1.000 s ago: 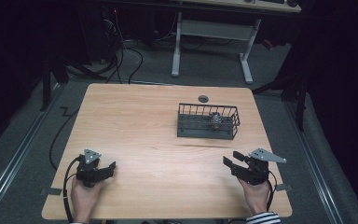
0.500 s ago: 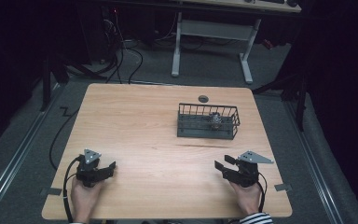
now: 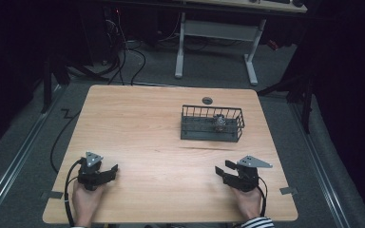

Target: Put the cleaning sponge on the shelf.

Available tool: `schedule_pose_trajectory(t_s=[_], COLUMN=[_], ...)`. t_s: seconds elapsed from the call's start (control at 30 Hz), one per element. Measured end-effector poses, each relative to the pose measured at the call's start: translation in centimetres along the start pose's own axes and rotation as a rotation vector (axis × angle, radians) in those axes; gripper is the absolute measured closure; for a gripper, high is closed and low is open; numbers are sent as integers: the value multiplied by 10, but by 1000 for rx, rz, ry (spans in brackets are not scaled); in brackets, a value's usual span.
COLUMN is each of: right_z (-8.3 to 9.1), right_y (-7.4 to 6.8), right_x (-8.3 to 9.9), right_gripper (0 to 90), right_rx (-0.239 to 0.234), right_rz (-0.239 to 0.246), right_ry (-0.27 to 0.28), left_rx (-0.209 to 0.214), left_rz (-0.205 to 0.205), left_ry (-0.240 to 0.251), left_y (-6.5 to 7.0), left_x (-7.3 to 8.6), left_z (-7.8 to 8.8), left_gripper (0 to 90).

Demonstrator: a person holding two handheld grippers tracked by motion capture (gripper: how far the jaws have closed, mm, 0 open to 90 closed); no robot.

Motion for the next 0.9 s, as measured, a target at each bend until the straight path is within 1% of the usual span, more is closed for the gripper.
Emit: schedule_pose_trajectory(t_s=[0.17,0.2,0.3,0.4,0.47,0.53,0.63,0.67,0.9], right_z=[-4,-5,-9,-10,-11,-12,-14,-16,-21], right_y=[4,4,7,8,10,11,12,13,14], right_x=[6,7,13,15,16,17,19,19,20], right_gripper=[452,451,446,445,442,442,442,442,440], right_rx=[8,8,16,20,25,29,35,43,53], right_rz=[-4,-13,-13,-19,-13,-22,-18,-10,0], right_ry=[-15,-24,-40,-44,-44,-49,-53,-62,-72], left_rx=[0,0,0,0,0,0,0,0,-1], left_rz=[0,0,0,0,0,0,0,0,0], left_ry=[0,0,0,0,0,0,0,0,0], left_y=[0,0,0,0,0,0,0,0,0], left_x=[0,0,0,0,0,0,0,0,0], left_z=[0,0,0,0,0,0,0,0,0], left_gripper=[262,262,262,262,262,262,262,262,262])
Point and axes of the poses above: each handheld gripper's, and its own axes: z roughly backward along the jaws, x roughly out of its underside, y roughly to its right, the point moved 6 cm from there along -z, roughly forward along the jaws, and after that the axes turned 10 degrees about z, right-handed, at the moved point
